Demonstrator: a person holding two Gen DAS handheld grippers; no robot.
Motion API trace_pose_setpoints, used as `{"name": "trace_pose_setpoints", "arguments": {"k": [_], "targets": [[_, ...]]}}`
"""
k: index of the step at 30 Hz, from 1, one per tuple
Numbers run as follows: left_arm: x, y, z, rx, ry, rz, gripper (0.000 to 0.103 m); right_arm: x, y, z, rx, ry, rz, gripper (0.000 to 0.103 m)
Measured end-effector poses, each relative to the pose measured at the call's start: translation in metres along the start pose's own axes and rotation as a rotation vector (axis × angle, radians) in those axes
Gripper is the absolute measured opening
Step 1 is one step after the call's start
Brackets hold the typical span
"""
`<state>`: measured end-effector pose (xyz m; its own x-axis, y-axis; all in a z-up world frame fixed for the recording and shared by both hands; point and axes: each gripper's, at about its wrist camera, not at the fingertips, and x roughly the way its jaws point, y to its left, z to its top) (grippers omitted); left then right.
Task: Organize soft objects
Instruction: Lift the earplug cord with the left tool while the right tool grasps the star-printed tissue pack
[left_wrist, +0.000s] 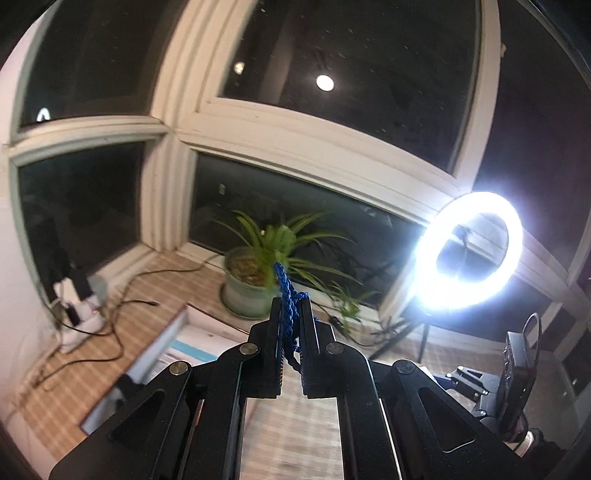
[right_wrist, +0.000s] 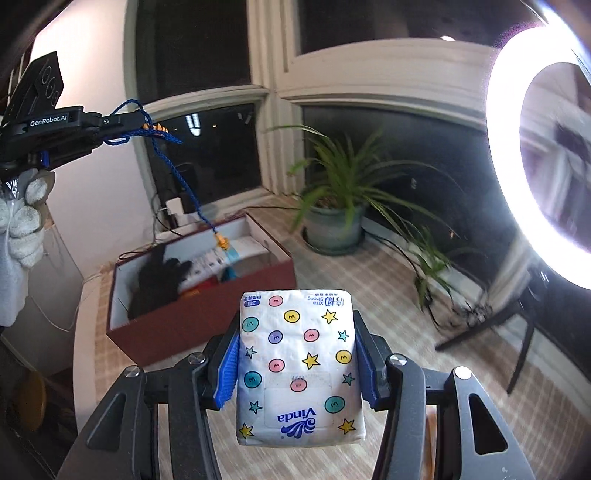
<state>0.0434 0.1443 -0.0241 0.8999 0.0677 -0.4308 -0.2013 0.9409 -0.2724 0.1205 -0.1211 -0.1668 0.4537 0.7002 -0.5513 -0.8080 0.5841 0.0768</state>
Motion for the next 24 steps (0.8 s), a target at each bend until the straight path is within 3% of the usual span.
{"name": "trace_pose_setpoints", "arguments": {"k": [12,24], "targets": [[-0.003,0.067,-0.010,-0.050,0.036,0.121,0.005,0.073,0.053,0.060,-0.018,0.079,0.158,0.048],[0.032,0.131,-0.054,-0.156,0.180,0.171,0.005,0.170,0.097,0.090,-0.078,0.179,0.155,0.049]]}}
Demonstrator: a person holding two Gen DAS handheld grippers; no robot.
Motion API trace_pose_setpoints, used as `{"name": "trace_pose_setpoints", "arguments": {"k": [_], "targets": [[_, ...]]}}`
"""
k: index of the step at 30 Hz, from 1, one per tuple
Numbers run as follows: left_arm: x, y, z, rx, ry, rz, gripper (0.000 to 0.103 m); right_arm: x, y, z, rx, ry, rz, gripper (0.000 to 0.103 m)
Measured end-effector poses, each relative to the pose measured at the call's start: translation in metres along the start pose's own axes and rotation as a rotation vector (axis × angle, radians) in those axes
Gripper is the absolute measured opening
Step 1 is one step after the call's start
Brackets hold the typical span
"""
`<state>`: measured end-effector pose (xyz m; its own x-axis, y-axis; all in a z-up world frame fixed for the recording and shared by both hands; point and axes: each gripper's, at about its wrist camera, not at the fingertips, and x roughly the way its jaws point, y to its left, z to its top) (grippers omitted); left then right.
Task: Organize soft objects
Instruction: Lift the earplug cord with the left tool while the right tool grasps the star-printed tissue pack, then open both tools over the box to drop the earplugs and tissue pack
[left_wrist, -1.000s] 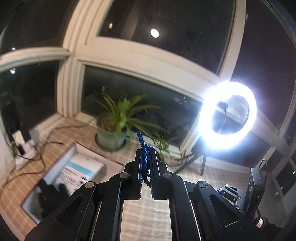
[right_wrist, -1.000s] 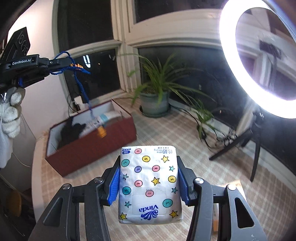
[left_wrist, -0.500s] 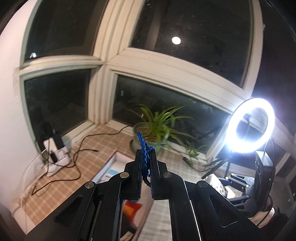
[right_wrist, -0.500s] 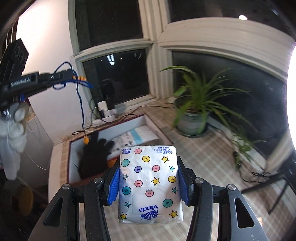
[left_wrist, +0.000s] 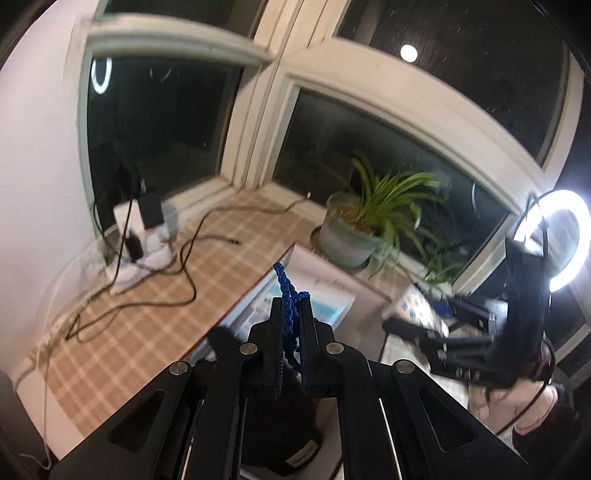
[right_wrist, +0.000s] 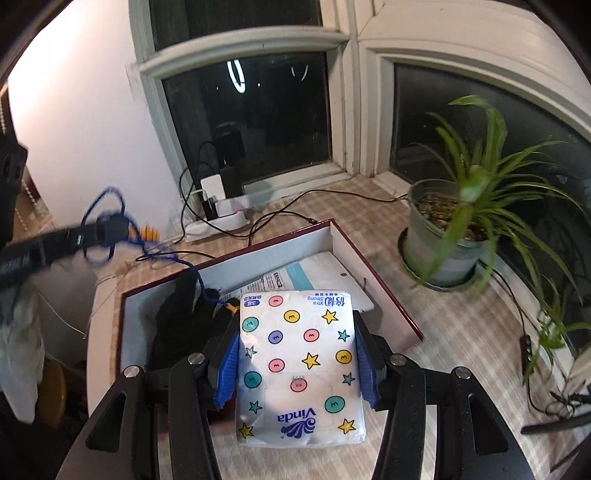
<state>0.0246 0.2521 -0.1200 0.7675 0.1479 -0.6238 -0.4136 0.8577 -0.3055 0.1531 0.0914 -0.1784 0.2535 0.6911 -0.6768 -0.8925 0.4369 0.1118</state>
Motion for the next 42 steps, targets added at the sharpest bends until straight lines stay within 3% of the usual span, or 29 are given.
{"name": "trace_pose_setpoints", "arguments": {"k": [9,18,19,20,22,26,28,34,42], "targets": [[0.038,0.007,-0.030,0.010,0.131,-0.003,0.005,0.065,0.002,0.021,-0.032,0.104,-0.040,0.049],[0.057,0.013,-0.042,-0.001,0.196,0.004,0.006,0.108,0.005,0.029,-0.048,0.174,-0.058,0.050],[0.058,0.013,-0.042,0.001,0.200,0.003,0.009,0.109,0.005,0.029,-0.048,0.175,-0.059,0.054],[0.059,0.013,-0.043,0.002,0.205,0.002,0.014,0.109,0.005,0.029,-0.048,0.170,-0.066,0.062],[0.058,0.011,-0.043,0.004,0.214,-0.001,0.031,0.107,0.005,0.030,-0.049,0.158,-0.071,0.069],[0.055,0.009,-0.042,0.012,0.214,0.003,0.037,0.100,0.004,0.033,-0.047,0.138,-0.069,0.070],[0.056,0.009,-0.042,0.006,0.222,0.008,0.049,0.096,0.003,0.035,-0.044,0.130,-0.073,0.070],[0.042,0.011,-0.040,0.000,0.200,0.012,0.049,0.075,-0.006,0.040,-0.003,0.084,-0.057,0.071],[0.006,-0.001,-0.028,0.006,0.130,0.001,0.049,0.017,-0.017,0.034,0.035,0.007,-0.041,0.071]]}}
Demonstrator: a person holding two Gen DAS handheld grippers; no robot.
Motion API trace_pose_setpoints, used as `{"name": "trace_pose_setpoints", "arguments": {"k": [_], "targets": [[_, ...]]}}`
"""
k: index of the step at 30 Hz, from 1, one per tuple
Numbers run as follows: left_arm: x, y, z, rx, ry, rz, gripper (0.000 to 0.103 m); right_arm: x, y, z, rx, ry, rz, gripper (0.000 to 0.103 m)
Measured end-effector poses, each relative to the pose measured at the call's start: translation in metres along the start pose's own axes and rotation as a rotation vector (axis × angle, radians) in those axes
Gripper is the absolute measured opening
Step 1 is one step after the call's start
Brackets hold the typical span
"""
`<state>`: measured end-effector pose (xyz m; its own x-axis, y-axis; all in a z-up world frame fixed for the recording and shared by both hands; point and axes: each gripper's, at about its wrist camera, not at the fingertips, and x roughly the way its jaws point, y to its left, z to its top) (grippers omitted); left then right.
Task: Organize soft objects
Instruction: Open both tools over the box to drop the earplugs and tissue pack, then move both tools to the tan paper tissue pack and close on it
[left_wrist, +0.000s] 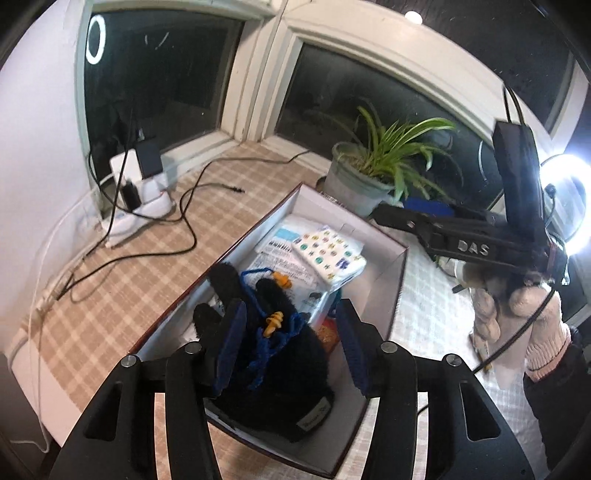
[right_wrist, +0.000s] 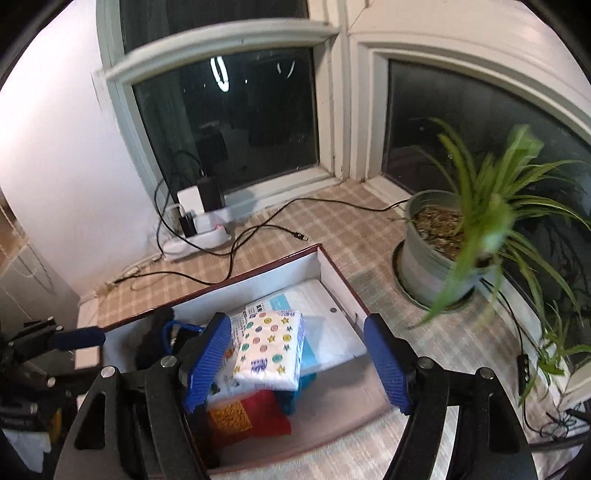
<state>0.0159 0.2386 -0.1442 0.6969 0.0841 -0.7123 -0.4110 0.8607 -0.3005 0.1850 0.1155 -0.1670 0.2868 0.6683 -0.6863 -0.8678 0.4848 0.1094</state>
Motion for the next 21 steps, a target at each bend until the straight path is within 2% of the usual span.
{"name": "trace_pose_setpoints", "arguments": {"k": [10,16,21], "targets": [[-0.024,-0.041,-0.009,0.011,-0.052,-0.074,0.049,-0.092,-0.028,-0.053,0.069,-0.112,-0.049,0.071],[-0.018,-0.088,-0.024,0.051,-0.037,-0.158,0.049,-0.145,-0.053,-0.112,0.119,-0.152,-0.093,0.071],[-0.005,-0.122,-0.039,0.080,0.005,-0.211,0.049,-0.193,-0.084,-0.174,0.230,-0.198,-0.135,0.071]]}}
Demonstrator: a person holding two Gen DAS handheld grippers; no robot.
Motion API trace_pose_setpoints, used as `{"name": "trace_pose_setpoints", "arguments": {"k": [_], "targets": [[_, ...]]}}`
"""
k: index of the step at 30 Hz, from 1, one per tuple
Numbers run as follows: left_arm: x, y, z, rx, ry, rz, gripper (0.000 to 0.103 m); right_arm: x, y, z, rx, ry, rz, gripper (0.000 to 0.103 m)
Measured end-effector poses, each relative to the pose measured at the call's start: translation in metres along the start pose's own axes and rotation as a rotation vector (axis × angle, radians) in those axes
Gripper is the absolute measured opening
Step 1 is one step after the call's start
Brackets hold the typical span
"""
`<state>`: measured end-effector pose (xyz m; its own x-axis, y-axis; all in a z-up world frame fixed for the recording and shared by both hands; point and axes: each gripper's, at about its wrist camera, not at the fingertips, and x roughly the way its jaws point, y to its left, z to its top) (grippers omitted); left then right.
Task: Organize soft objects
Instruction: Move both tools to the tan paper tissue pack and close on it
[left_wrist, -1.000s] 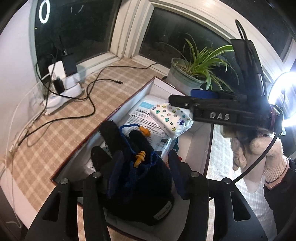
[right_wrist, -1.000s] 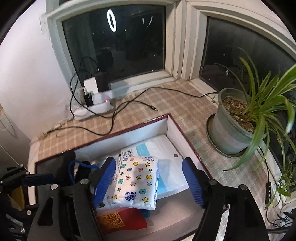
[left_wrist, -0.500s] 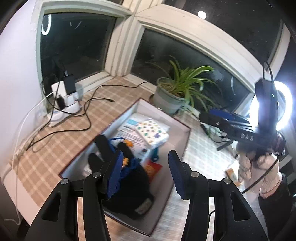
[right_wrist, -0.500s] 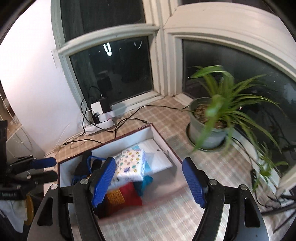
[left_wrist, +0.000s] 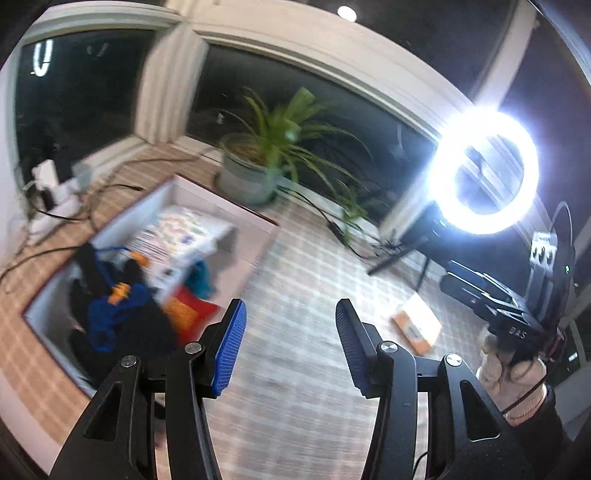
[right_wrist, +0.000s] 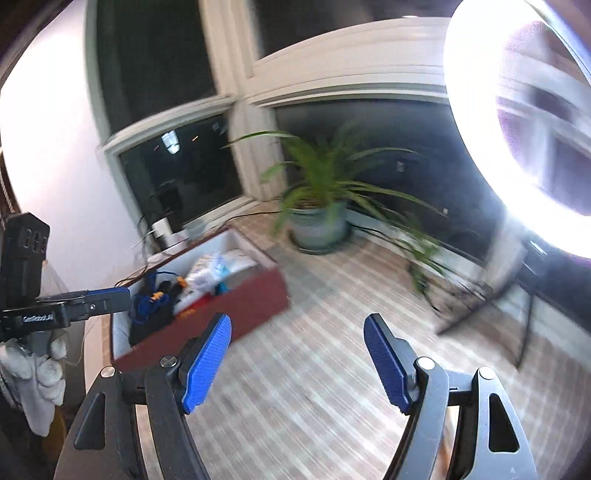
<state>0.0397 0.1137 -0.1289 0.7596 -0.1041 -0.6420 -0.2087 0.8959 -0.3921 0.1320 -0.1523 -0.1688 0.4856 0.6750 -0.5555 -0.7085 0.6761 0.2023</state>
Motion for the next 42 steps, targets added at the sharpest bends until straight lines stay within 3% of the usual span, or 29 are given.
{"name": "trace_pose_setpoints", "arguments": {"k": [5,14,26,35,42], "targets": [[0.029,-0.037,-0.015,0.029,0.055,-0.054,0.049,-0.037,-0.064,-0.045,0.132,0.010,-0.083,0.071],[0.078,-0.100,-0.037,0.076,0.121,-0.114,0.054,-0.064,-0.151,-0.081,0.226,0.061,-0.195,0.071],[0.159,-0.182,-0.063,0.097,0.257,-0.196,0.058,-0.023,-0.228,-0.100,0.329,0.190,-0.114,0.071],[0.215,-0.195,-0.080,0.022,0.360,-0.209,0.058,0.006,-0.271,-0.112,0.462,0.223,-0.039,0.071],[0.248,-0.201,-0.084,-0.041,0.417,-0.218,0.058,0.027,-0.283,-0.117,0.501,0.251,0.012,0.071]]}}
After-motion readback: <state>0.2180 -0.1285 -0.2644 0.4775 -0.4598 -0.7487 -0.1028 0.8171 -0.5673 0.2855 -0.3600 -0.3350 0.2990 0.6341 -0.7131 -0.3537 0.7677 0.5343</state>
